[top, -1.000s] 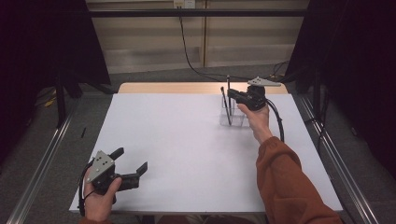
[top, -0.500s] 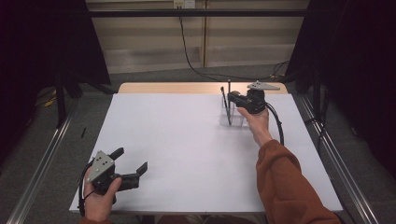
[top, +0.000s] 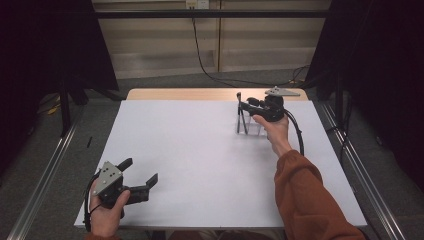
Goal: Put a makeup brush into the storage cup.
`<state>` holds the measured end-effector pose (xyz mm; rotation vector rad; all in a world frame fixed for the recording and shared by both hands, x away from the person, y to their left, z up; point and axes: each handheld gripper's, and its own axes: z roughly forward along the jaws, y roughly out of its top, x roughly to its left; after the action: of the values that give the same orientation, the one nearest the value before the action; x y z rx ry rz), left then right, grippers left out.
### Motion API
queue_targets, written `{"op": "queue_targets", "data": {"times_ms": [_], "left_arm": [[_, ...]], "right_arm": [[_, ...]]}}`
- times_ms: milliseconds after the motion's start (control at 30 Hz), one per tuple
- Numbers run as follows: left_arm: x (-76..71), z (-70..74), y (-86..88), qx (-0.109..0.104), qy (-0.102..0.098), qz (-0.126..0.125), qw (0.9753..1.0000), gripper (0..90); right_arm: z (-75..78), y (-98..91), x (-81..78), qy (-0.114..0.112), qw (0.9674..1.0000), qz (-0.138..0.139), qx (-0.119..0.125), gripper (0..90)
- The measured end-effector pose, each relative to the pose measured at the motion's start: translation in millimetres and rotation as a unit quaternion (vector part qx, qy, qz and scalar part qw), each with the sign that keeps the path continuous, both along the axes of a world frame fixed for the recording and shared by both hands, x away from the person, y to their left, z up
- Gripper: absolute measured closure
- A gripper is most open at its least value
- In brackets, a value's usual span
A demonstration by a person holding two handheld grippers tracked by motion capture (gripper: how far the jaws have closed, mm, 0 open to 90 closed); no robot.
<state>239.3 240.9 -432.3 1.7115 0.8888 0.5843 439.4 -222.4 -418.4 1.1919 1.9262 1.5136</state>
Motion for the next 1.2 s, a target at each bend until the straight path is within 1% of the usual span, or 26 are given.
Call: {"op": "queue_targets", "data": {"times_ms": [67, 133, 200, 233, 267, 333, 367, 467, 533, 700, 767, 867, 967, 1033, 1100, 1200], "left_arm": [[0.4, -0.1, -0.2, 0.000, 0.000, -0.001, 1.0000, 1.9], [0.9, -0.2, -0.9, -0.004, 0.001, 0.002, 1.0000, 1.9], [2.1, -0.3, -1.0, -0.002, 0.002, 0.001, 1.0000, 1.9], [2.6, -0.9, -1.5, -0.004, 0.003, 0.001, 1.0000, 1.8], [3.2, -0.9, -1.2, -0.001, 0.004, 0.001, 1.0000, 1.8], [3.4, -0.9, -1.0, -0.004, 0.004, 0.002, 1.0000, 1.8], [3.3, -0.9, -1.5, -0.007, 0.004, 0.003, 1.0000, 1.9], [4.1, -0.7, -1.7, -0.003, 0.005, 0.001, 1.0000, 1.9], [4.4, -0.9, -1.8, -0.004, 0.005, 0.000, 1.0000, 1.8], [4.6, -1.0, -2.1, -0.004, 0.004, -0.001, 1.0000, 1.8], [4.7, -0.9, -2.7, -0.005, 0.003, -0.003, 1.0000, 1.8], [4.7, -0.9, -2.5, -0.007, 0.003, -0.003, 1.0000, 1.9], [4.4, -0.7, -1.8, -0.007, 0.003, -0.002, 1.0000, 1.8], [4.4, -0.8, -1.9, -0.007, 0.003, -0.002, 1.0000, 1.8], [4.5, -0.7, -2.1, -0.007, 0.003, -0.002, 1.0000, 1.8], [4.2, -0.8, -1.8, -0.008, 0.002, -0.002, 1.0000, 1.8]], "right_arm": [[1.1, -0.7, -0.5, -0.001, 1.0000, -0.003, -0.002, 45.2], [2.1, -1.3, -0.6, -0.002, 1.0000, -0.003, -0.001, 43.1], [2.7, -1.9, -0.8, -0.001, 1.0000, 0.000, -0.003, 39.1], [2.8, -2.3, -0.6, -0.002, 1.0000, 0.001, -0.002, 36.5], [2.9, -2.6, -0.5, -0.002, 1.0000, 0.000, -0.002, 33.7], [3.2, -3.1, -0.3, -0.004, 1.0000, -0.001, -0.006, 27.5], [3.2, -3.4, -0.4, -0.003, 1.0000, -0.001, -0.006, 25.1], [3.3, -3.4, -1.0, -0.003, 1.0000, 0.003, -0.004, 19.9], [3.8, -2.2, -1.8, 0.002, 1.0000, 0.003, -0.002, 12.7], [3.0, -0.4, -3.8, 0.003, 1.0000, -0.002, -0.001, 4.8], [2.5, 0.4, -4.2, 0.004, 1.0000, 0.002, 0.001, 2.9], [3.5, 3.0, -6.2, 0.003, 1.0000, 0.008, -0.002, 2.9], [5.7, 4.6, -8.5, 0.002, 0.9999, 0.017, 0.001, 3.1], [7.2, 6.0, -10.3, -0.001, 0.9999, 0.014, -0.003, 5.4], [8.0, 6.7, -12.6, -0.004, 0.9999, 0.015, -0.008, 5.6], [7.3, 5.9, -17.0, -0.014, 0.9998, 0.004, -0.014, 5.6]]}}
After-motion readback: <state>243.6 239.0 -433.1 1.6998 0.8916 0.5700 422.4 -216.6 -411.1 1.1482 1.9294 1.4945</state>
